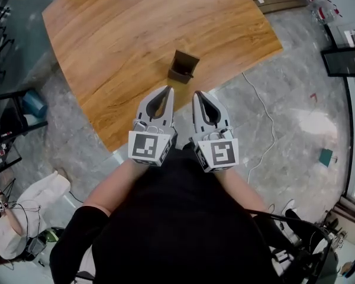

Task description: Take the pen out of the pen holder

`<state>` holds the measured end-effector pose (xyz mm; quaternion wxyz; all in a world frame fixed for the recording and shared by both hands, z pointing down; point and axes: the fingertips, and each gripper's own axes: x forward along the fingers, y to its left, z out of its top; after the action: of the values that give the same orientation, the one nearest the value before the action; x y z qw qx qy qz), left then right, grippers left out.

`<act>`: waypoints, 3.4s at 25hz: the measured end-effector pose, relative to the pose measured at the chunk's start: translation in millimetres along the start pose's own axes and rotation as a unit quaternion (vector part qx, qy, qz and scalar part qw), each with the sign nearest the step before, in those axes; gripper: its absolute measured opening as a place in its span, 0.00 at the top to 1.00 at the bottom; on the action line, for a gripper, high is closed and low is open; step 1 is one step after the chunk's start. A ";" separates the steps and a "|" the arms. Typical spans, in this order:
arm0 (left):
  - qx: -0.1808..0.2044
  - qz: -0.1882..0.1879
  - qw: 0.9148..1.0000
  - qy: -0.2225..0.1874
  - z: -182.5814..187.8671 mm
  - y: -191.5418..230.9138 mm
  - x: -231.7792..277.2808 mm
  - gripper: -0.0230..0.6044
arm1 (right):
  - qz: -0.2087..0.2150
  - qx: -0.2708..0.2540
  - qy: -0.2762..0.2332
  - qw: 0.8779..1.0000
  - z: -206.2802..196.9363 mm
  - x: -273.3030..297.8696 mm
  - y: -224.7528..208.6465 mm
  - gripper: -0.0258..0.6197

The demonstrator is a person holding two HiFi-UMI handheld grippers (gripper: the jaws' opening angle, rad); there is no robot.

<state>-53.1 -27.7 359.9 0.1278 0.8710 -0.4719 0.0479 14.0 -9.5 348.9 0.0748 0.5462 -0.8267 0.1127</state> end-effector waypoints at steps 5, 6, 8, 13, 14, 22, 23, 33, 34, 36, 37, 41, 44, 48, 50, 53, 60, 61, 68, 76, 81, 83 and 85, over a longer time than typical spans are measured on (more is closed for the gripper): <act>-0.008 -0.009 1.000 0.023 -11.0 16.7 23.0 0.95 | -0.007 0.008 0.018 1.000 -10.3 26.0 -7.9 0.94; -0.010 -0.008 0.999 0.029 -13.7 18.1 26.2 0.95 | -0.007 0.008 0.022 1.000 -12.8 29.1 -9.5 0.94; -0.011 -0.006 0.999 0.042 -19.3 20.3 33.4 0.95 | -0.006 0.011 0.029 1.000 -18.7 35.6 -14.2 0.94; -0.021 -0.005 0.998 0.062 -36.1 17.2 46.6 0.95 | -0.002 0.013 0.054 0.998 -37.8 47.2 -28.6 0.94; -0.023 -0.005 0.998 0.065 -39.3 16.7 48.4 0.95 | -0.001 0.014 0.061 0.998 -41.0 49.7 -30.4 0.94; -0.028 0.001 0.995 0.096 -66.4 16.7 64.2 0.95 | 0.027 0.024 0.119 0.992 -76.9 65.5 -33.8 0.93; -0.029 0.002 0.995 0.099 -68.8 16.9 65.9 0.95 | 0.028 0.025 0.124 0.992 -79.5 67.4 -34.5 0.93; -0.040 0.011 0.993 0.111 -81.2 28.0 84.0 0.95 | 0.045 0.024 0.174 0.983 -110.6 92.3 -41.1 0.79; -0.043 0.012 0.993 0.111 -82.1 28.7 84.5 0.95 | 0.046 0.022 0.175 0.983 -111.6 93.6 -41.1 0.79; -0.048 0.014 0.993 0.111 -83.2 29.6 84.2 0.95 | 0.045 0.020 0.177 0.983 -112.9 94.5 -40.9 0.79; -0.049 0.014 0.993 0.111 -83.6 29.7 83.8 0.95 | 0.045 0.019 0.178 0.983 -113.6 94.5 -40.9 0.79; -0.043 0.013 0.993 0.112 -86.8 31.3 81.0 0.95 | 0.039 0.017 0.176 0.983 -114.6 93.2 -41.9 0.88; -0.047 0.015 0.992 0.113 -87.1 31.9 78.6 0.95 | 0.035 0.016 0.168 0.985 -110.6 92.1 -43.8 0.90; -0.047 0.019 0.992 0.112 -87.2 34.7 76.9 0.95 | 0.034 0.009 0.154 0.987 -102.9 92.5 -44.8 0.90; -0.047 0.021 0.993 0.110 -86.9 36.2 77.9 0.95 | 0.034 0.002 0.150 0.988 -98.4 92.4 -45.2 0.90; -0.047 0.024 0.993 0.104 -83.5 37.3 78.1 0.95 | 0.033 -0.004 0.143 0.989 -90.0 89.9 -45.0 0.90; -0.032 0.024 0.996 0.075 -54.0 25.1 66.5 0.95 | 0.034 -0.028 0.111 0.993 -52.2 70.7 -40.3 0.90; -0.031 0.025 0.997 0.070 -49.7 22.7 63.8 0.95 | 0.036 -0.031 0.105 0.993 -46.2 67.1 -38.9 0.90; -0.016 0.030 0.999 0.043 -20.3 7.5 49.2 0.95 | 0.040 -0.049 0.066 0.996 -4.9 38.8 -34.9 0.90; -0.009 0.035 0.999 0.032 -6.8 -2.5 41.5 0.95 | 0.036 -0.052 0.033 0.997 23.4 19.3 -39.9 0.90; -0.008 0.039 0.999 0.034 -7.2 -1.7 40.5 0.95 | 0.038 -0.049 0.030 0.998 26.3 18.7 -40.5 0.90; -0.009 0.040 0.999 0.036 -8.3 0.3 41.4 0.95 | 0.040 -0.047 0.035 0.997 22.8 21.7 -39.9 0.90; -0.009 0.041 0.998 0.039 -10.9 3.1 42.3 0.95 | 0.042 -0.046 0.042 0.997 16.9 26.3 -38.9 0.90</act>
<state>-32.0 -60.7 379.7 0.1520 0.8475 -0.5019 0.0828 39.5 -52.0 343.1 0.1292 0.5018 -0.8494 0.1006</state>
